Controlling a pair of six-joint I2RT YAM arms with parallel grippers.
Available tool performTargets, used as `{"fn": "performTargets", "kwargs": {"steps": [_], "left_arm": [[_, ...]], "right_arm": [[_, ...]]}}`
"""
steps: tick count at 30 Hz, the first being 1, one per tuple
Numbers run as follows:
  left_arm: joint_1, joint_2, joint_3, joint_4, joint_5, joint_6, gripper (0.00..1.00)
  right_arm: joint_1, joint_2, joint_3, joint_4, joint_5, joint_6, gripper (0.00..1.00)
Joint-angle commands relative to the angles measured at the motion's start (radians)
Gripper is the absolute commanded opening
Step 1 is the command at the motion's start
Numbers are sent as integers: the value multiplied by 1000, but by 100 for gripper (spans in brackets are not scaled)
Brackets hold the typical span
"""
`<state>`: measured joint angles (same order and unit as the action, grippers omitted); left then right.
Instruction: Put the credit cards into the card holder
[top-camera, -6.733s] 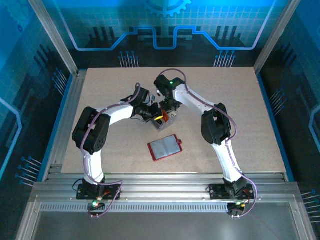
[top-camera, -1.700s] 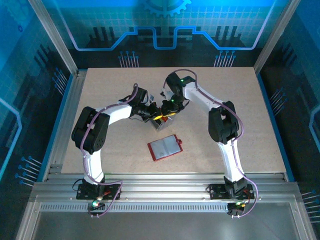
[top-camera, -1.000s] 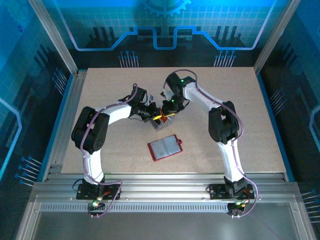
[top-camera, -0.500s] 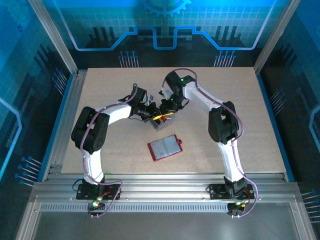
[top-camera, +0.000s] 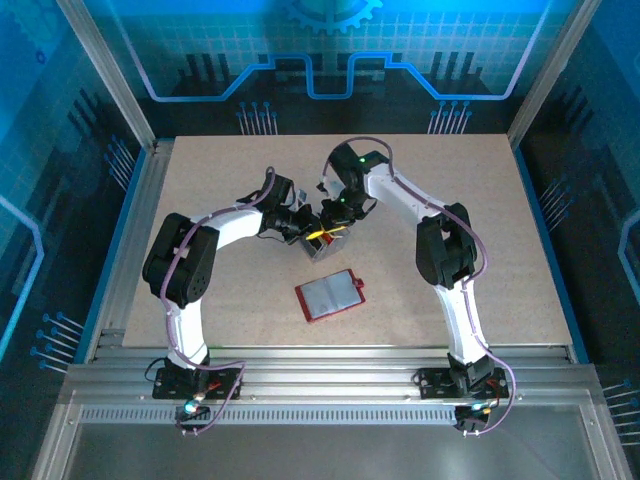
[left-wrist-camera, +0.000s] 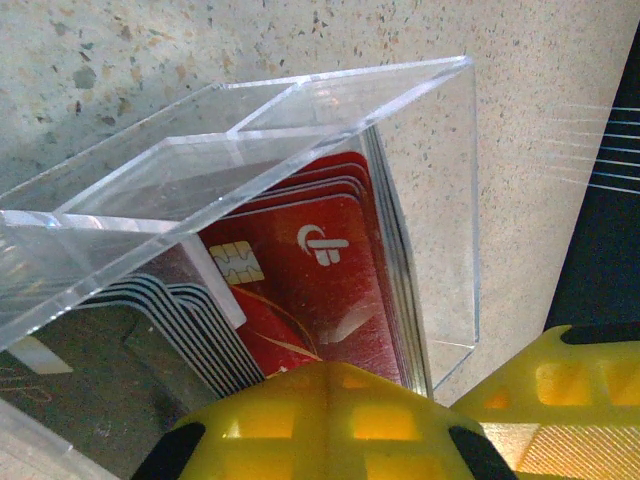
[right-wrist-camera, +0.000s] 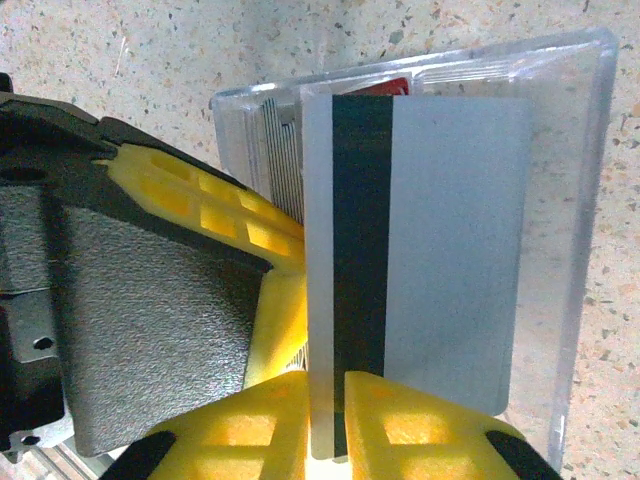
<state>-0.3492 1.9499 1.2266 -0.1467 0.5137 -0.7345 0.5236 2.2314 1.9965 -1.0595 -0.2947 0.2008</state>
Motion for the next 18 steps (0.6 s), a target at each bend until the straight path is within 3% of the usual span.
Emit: {"fn": "performTargets", "kwargs": {"steps": [1, 14, 18], "left_arm": [[20, 52, -45, -83, -83, -3, 1], [19, 50, -47, -80, -83, -4, 1], [19, 47, -49, -79, -81, -3, 1]], "right_arm": [[16, -7, 33, -40, 19, -13, 16], [35, -34, 30, -52, 56, -15, 3], [41, -37, 26, -55, 43, -21, 6]]}}
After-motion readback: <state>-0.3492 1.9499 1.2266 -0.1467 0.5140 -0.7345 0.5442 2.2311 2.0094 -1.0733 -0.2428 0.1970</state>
